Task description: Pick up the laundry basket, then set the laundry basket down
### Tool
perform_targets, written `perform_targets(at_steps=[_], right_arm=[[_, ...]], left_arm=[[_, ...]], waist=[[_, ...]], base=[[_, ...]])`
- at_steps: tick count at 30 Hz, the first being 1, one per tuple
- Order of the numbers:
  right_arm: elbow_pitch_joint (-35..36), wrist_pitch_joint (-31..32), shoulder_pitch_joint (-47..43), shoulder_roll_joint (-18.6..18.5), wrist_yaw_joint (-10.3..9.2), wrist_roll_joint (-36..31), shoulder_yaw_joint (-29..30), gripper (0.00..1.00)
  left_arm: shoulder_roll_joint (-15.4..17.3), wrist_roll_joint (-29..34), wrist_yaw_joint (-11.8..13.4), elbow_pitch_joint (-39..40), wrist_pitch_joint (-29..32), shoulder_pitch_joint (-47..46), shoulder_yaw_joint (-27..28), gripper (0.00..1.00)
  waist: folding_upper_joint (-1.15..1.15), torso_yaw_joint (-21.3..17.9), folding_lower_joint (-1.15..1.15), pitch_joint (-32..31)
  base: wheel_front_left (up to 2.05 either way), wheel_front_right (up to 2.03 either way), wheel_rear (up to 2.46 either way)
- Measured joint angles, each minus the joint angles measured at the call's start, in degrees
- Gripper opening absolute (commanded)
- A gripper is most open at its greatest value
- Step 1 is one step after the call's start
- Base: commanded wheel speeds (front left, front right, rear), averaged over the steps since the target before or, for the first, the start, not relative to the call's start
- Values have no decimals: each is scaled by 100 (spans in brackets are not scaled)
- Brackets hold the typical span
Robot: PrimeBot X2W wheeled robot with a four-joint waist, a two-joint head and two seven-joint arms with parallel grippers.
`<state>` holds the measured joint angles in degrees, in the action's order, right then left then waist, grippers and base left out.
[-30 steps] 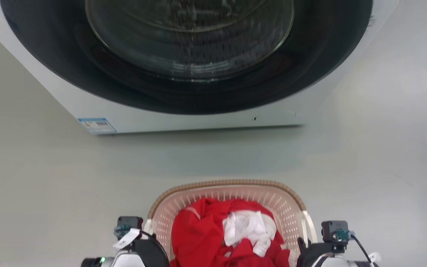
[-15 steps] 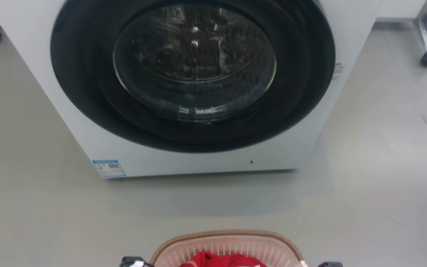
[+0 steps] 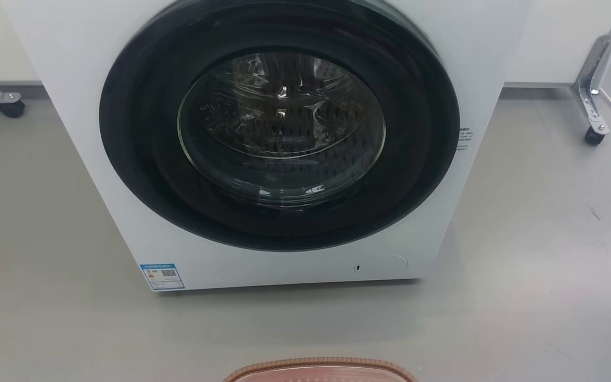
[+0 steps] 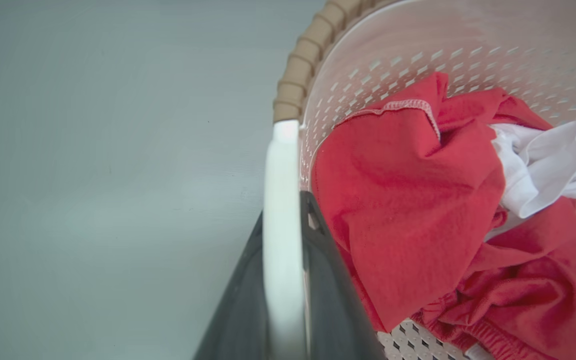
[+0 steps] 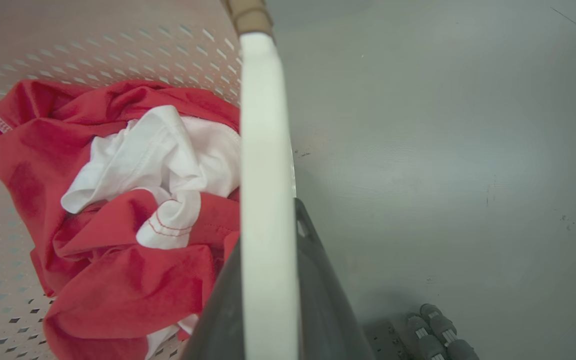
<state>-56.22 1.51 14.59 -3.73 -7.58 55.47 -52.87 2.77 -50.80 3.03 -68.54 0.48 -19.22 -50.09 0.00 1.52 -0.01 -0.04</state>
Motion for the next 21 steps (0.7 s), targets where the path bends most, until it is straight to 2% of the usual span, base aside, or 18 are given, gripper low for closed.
perform_targets(at_steps=[21], right_arm=[[9,-64,-3,-22,-5,270,-270,0]], left_arm=[[15,-157,0,-18,36,3,-65,0]], waist=[[1,-17,1,-93]], base=[[0,0,0]])
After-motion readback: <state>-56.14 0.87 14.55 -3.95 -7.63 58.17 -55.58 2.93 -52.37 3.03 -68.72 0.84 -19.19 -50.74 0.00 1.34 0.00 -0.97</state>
